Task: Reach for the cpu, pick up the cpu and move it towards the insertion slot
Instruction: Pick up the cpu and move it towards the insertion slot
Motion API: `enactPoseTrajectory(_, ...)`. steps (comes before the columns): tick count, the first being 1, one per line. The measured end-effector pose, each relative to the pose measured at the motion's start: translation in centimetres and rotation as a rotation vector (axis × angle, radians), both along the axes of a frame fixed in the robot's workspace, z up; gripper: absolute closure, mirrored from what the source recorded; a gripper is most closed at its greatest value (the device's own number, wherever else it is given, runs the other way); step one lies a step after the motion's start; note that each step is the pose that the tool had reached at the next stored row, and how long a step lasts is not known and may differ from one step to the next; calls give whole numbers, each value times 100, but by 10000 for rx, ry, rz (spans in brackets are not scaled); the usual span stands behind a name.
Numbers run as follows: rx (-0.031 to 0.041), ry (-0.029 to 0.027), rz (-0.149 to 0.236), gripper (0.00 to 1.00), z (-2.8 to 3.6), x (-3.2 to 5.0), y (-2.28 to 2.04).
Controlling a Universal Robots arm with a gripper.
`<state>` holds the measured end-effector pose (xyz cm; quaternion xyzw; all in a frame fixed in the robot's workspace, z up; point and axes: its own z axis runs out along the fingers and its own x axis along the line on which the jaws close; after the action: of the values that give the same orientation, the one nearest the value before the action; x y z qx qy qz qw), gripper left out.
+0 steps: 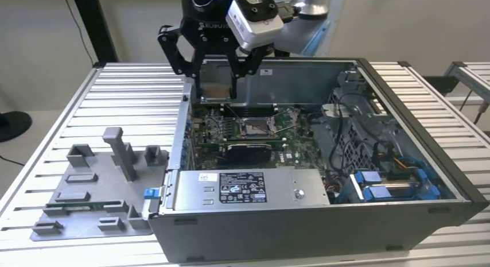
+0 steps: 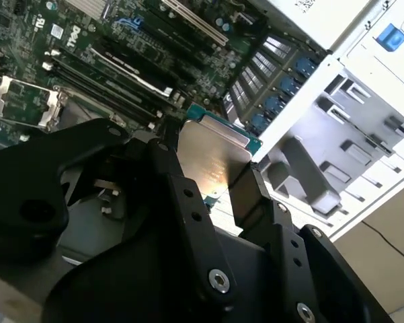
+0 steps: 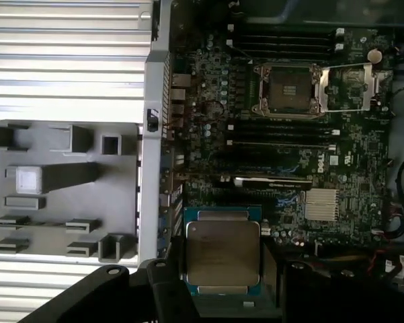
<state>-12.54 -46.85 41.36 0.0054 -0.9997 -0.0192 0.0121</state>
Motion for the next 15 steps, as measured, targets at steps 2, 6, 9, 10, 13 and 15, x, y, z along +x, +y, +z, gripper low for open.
enactPoseTrajectory(2,0,10,0,100,0,77,0)
enactPoseTrajectory(6,1,29,0,100,0,218,0)
enactPoseTrajectory(9,0,36,0,100,0,304,0)
enactPoseTrajectory(10,0,37,0,100,0,327,0)
enactPoseTrajectory(13,1,44,0,100,0,390,0)
enactPoseTrajectory(15,0,48,0,100,0,429,0)
